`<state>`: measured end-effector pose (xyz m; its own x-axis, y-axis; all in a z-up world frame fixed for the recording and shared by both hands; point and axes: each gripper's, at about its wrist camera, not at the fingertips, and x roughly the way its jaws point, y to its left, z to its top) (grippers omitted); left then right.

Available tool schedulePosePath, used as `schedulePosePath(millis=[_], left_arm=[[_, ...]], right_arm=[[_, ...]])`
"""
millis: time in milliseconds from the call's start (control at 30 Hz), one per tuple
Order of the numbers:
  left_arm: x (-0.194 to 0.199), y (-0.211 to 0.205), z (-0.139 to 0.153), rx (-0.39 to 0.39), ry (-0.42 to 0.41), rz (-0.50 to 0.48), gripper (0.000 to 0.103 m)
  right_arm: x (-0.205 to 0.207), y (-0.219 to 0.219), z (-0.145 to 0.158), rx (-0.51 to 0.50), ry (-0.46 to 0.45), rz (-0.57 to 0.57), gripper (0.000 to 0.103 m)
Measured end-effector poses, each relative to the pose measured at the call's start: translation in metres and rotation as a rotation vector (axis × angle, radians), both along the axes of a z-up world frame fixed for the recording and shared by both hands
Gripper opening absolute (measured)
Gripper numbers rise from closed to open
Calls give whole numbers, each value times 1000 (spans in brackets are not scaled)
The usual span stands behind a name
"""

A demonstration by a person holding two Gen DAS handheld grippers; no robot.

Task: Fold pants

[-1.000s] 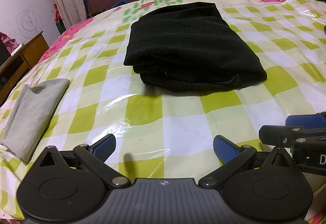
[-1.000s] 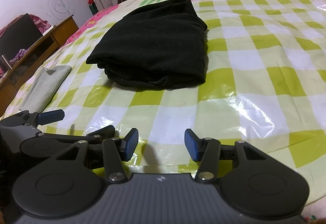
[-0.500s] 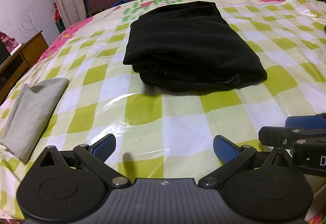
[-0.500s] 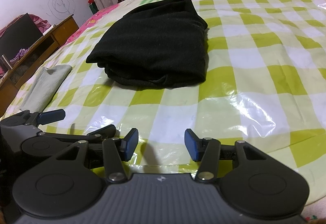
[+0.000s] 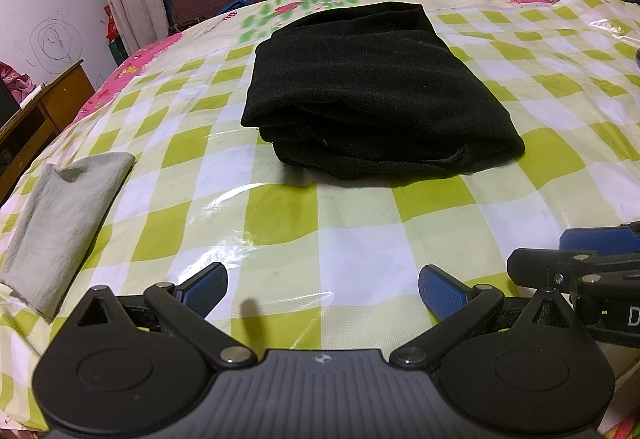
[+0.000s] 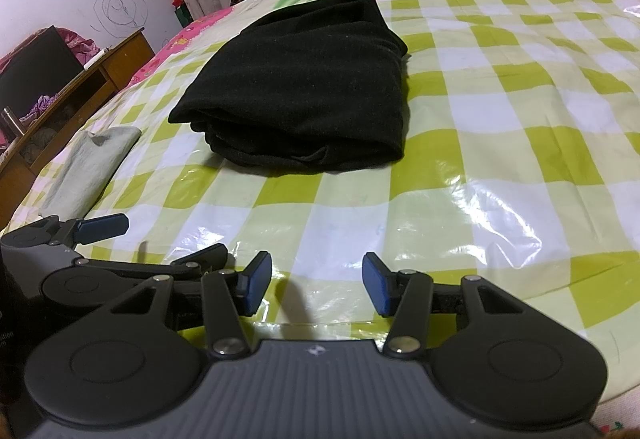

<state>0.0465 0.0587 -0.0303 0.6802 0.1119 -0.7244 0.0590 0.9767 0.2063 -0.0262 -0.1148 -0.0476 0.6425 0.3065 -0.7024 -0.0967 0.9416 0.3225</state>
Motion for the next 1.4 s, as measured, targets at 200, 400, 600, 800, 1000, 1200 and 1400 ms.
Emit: schedulePosePath(millis=[200, 400, 600, 800, 1000, 1200, 1400], left_arm=[[0, 0, -2, -4, 2, -1, 103], [0, 1, -4, -7, 3, -4, 103], [0, 1, -3, -9, 5, -5, 103], [1, 1, -3, -10, 6, -5, 103], [0, 1, -3, -10, 7, -6, 103], [1, 1, -3, -10, 7, -5, 103], [1, 1, -4, -11, 5, -4, 103]], right_arm=[[0, 0, 0, 0, 0, 1, 51], [0, 0, 0, 1, 1, 1, 51], [0, 0, 0, 1, 2, 1, 51], [0, 0, -1, 3, 5, 1, 51], [1, -1, -2, 6, 9, 2, 51], [1, -1, -2, 6, 8, 2, 51], [1, -1, -2, 4, 9, 5, 51]])
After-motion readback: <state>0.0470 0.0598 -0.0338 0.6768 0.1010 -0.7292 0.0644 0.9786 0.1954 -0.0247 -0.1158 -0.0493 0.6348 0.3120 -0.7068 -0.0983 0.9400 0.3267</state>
